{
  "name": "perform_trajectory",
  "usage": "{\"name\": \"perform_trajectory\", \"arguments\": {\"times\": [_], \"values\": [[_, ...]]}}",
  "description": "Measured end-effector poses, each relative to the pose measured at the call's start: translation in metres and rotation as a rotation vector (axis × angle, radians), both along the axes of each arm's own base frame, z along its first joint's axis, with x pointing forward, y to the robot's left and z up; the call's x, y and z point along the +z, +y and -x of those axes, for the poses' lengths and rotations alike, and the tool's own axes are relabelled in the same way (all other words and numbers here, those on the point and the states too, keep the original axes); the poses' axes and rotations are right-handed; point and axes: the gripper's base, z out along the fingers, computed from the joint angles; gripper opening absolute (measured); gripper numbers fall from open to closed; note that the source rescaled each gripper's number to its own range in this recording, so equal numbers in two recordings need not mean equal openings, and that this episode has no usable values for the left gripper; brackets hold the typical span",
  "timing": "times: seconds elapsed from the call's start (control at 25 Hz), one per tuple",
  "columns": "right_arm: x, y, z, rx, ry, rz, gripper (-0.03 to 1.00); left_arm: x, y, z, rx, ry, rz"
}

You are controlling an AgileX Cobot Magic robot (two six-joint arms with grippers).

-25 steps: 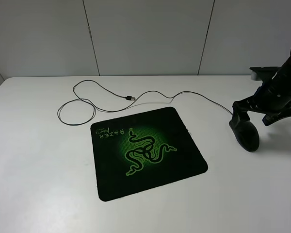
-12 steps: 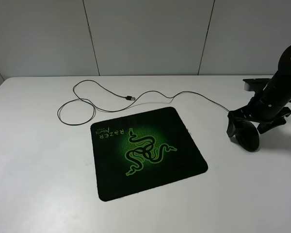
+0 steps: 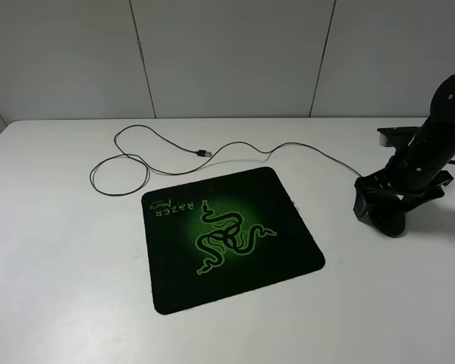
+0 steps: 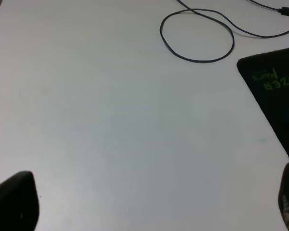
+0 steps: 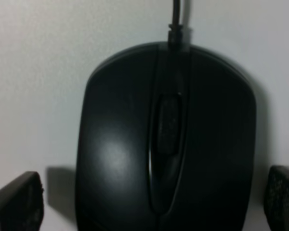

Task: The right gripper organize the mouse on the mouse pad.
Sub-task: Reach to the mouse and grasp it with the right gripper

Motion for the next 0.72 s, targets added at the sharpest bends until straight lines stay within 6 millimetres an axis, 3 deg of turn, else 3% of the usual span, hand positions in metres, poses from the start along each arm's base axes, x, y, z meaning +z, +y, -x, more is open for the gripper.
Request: {"name": "perform_trajectory", "arguments": {"times": [0.44, 0.48, 0.52, 0.6, 0.64, 0.72], "values": [[0.0, -0.0002, 0.0001, 0.004, 0.001, 0.003, 1.0, 0.0, 0.0, 0.0, 0.0, 0.0, 0.0], [-0.0001, -0.0003, 0.0004, 0.006, 0.004, 0.005, 0.94, 0.0, 0.0, 0.0, 0.0, 0.0, 0.0], [-0.0001, -0.0005, 0.0005, 0.008, 0.005, 0.007, 0.78, 0.0, 0.0, 0.0, 0.0, 0.0, 0.0], [-0.0002, -0.0007, 0.0008, 0.012, 0.008, 0.01, 0.32, 0.0, 0.0, 0.0, 0.0, 0.0, 0.0], [-0.0002, -0.0008, 0.0008, 0.013, 0.008, 0.011, 0.02, 0.0, 0.0, 0.0, 0.0, 0.0, 0.0], [-0.0002, -0.0009, 0.0009, 0.015, 0.009, 0.012, 0.0, 0.0, 0.0, 0.0, 0.0, 0.0, 0.0]]}}
